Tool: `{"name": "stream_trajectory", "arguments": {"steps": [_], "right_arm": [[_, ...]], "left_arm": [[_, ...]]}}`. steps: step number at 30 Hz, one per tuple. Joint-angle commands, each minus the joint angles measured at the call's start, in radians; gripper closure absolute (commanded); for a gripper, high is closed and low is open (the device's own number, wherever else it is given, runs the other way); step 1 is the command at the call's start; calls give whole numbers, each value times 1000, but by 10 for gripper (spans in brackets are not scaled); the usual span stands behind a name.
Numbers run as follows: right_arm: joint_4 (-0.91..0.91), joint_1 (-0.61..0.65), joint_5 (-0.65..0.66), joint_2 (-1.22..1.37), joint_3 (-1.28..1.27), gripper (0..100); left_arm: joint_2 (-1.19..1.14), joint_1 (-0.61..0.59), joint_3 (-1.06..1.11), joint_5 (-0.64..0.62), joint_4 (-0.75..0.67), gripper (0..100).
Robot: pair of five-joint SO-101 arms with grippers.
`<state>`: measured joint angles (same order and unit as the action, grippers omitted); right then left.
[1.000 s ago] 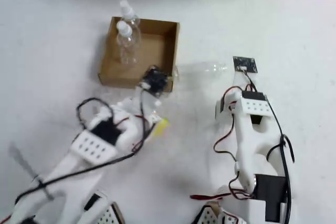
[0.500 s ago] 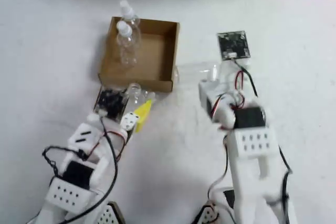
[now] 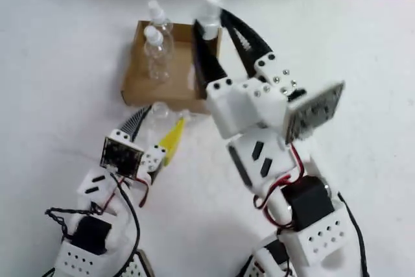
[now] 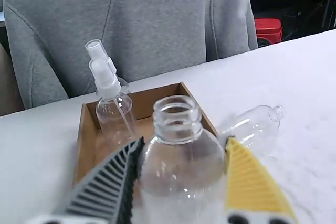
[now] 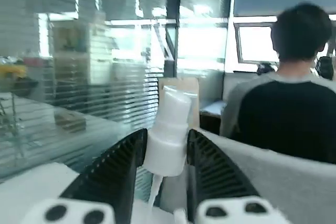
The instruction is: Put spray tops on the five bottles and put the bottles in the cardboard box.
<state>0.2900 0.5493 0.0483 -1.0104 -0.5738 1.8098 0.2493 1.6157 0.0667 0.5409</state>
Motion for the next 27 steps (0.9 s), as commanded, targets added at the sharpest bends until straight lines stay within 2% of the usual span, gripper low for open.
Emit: {"name": "stream_trajectory", "arguments": {"steps": [1,8,27], "right_arm": [[-61,117,2,-16,75,982],[-24,191,0,-8,98,982],[-93,154,-2,87,-77,982]], "left_arm": [[19,-2,-3,5,34,976],[19,-4,-3,5,40,976],[19,-5,11,5,34,976]]}}
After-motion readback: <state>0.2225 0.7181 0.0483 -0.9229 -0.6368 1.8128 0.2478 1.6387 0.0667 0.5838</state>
